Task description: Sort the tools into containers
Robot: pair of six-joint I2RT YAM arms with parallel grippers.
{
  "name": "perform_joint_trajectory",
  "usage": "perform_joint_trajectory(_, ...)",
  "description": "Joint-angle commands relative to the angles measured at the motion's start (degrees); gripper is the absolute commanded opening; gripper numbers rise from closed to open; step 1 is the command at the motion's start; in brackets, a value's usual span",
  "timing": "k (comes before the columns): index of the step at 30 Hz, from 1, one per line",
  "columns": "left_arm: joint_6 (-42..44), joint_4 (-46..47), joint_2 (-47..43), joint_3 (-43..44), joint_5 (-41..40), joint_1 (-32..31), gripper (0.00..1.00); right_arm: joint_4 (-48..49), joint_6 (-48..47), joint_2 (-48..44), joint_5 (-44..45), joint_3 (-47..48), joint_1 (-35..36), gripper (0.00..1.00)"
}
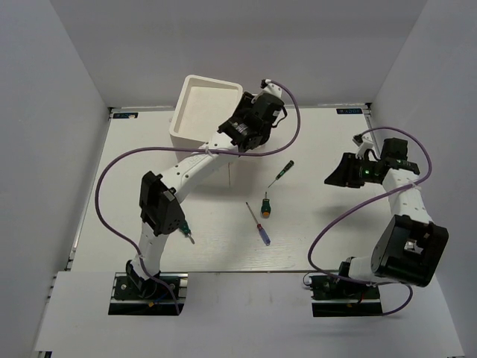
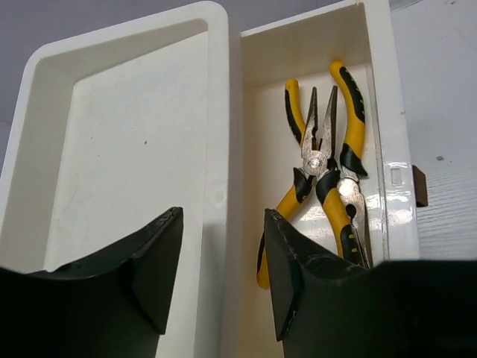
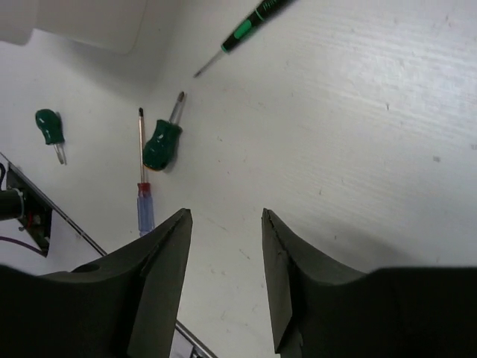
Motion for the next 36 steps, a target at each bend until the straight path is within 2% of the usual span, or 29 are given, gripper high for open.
perform_joint_trajectory(1, -2.6, -2.3, -3.2, 4.1, 0.8, 0.4, 0.58, 5.6, -0.9, 2.6, -7.8, 5.5, 1.0, 0.49)
perform_joint_trajectory(2, -3.8, -3.5, -4.3, 6.1, 0.8, 0.4, 0.58, 7.1, -0.8, 4.3, -8.9, 6.0, 2.1, 0.50)
perform_joint_trajectory(3, -5.4, -4.8, -5.5, 6.8, 1.3, 0.4, 0.40, 10.8, -0.7, 5.1, -10.1, 7.1, 2.6, 0.46)
perform_joint_trajectory(4, -7.4, -7.1, -6.9, 6.8, 2.2, 2.5, 0.25, 12.7, 0.6, 7.1, -11.0, 7.7, 4.2, 0.35)
perform_joint_trajectory(6, -14.1, -7.9, -13.5, 4.8, 6.5, 5.8, 0.00, 16.3, 0.7, 12.2, -11.0, 12.7, 7.2, 0.00)
perform_joint_trajectory(7, -17.3, -6.6, -16.1, 0.6, 10.2, 10.5, 0.00, 16.5, 0.7, 14.0, -10.1, 16.4, 9.4, 0.00)
perform_joint_trajectory(9, -19.4, -5.1, -20.8, -3.7, 13.2, 15.5, 0.00, 16.5, 1.0, 20.2, -8.5, 22.8, 13.6, 0.00)
perform_joint_trajectory(10, -20.7, -5.0, -23.7, -6.5, 15.9, 20.5, 0.08, 15.9, 0.9, 21.7, -7.3, 29.3, 14.5, 0.00)
perform_joint_trajectory(13, -22.1, -5.7, -25.1, -9.3, 21.5, 27.4, 0.40, 13.9, 1.6, 28.8, -3.7, 37.2, 19.5, 0.00)
perform_joint_trajectory(14, -22.9, -6.2, -25.2, -9.8, 23.0, 31.4, 0.47, 12.2, 2.2, 32.4, -0.5, 40.8, 20.2, 0.00)
perform_joint_trajectory(17, -24.0, -6.2, -24.6, -11.8, 29.3, 36.7, 0.57, 10.8, 2.7, 36.0, 4.4, 46.2, 24.1, 0.00)
perform_joint_trajectory(20, -26.4, -5.3, -22.8, -14.0, 38.1, 43.9, 0.57, 10.3, 2.8, 38.5, 9.4, 49.1, 26.9, 0.00)
perform_joint_trajectory(25, -26.4, -0.4, -18.4, -17.3, 55.4, 47.4, 0.57, 10.7, 2.8, 40.9, 13.0, 51.3, 29.9, 0.00)
perform_joint_trajectory(29, -26.4, 0.3, -14.4, -18.8, 65.1, 47.4, 0.56, 11.3, 3.0, 41.8, 11.9, 52.3, 31.8, 0.00)
perform_joint_trajectory(33, -24.8, 5.2, -13.7, -22.7, 76.1, 46.8, 0.53, 11.8, 2.7, 42.3, 9.8, 53.7, 33.4, 0.00)
perform_joint_trajectory(36, -22.8, 4.4, -13.1, -23.7, 80.1, 46.3, 0.51, 11.2, 1.4, 43.4, 8.7, 56.6, 34.7, 0.00)
